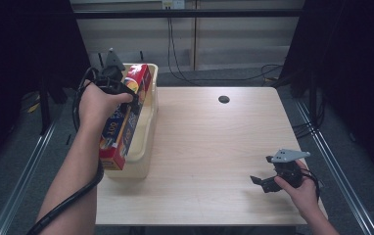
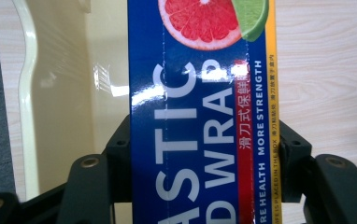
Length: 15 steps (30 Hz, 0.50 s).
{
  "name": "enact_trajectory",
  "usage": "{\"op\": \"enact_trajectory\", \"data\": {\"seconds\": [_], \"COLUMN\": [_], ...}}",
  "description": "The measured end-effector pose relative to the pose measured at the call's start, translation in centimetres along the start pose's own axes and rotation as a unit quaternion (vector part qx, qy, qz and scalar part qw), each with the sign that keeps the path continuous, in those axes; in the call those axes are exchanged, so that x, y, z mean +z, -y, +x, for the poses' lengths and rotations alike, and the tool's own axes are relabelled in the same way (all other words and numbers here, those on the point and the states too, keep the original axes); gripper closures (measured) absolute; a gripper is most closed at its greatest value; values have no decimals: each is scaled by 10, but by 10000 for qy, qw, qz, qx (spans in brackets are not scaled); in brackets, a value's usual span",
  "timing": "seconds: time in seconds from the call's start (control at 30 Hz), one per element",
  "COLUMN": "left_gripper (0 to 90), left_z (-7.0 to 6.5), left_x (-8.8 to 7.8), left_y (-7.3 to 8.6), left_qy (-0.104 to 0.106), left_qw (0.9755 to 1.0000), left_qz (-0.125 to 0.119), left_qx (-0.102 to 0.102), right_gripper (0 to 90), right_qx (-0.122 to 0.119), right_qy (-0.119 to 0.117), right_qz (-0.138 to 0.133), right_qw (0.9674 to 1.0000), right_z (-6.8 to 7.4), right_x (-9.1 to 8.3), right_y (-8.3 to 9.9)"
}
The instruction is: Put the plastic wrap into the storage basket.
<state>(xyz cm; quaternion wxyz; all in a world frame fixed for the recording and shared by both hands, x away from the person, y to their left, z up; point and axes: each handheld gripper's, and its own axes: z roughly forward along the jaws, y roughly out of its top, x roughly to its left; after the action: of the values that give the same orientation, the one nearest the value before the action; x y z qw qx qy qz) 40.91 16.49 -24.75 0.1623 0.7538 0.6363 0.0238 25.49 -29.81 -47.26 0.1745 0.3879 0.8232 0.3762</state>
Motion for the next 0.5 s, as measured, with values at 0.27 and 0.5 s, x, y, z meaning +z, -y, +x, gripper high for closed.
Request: {"op": "enact_trajectory", "data": {"seconds": [0.27,0.5], "left_gripper": [406,405], "left_z": [6,9], "left_x": [7,16], "left_y": [3,5], "left_qy": [-21,20], "left_qw": [10000,9999], "left_qz": [37,97], "left_qx": [-21,-67], "right_gripper": [27,27], "right_qx": [5,-3], "right_qy": [7,-29], "right_qz": [7,19], "right_qw": [10000,10000], "right_z": [0,0], "right_x": [0,1], "right_y": [0,0]}}
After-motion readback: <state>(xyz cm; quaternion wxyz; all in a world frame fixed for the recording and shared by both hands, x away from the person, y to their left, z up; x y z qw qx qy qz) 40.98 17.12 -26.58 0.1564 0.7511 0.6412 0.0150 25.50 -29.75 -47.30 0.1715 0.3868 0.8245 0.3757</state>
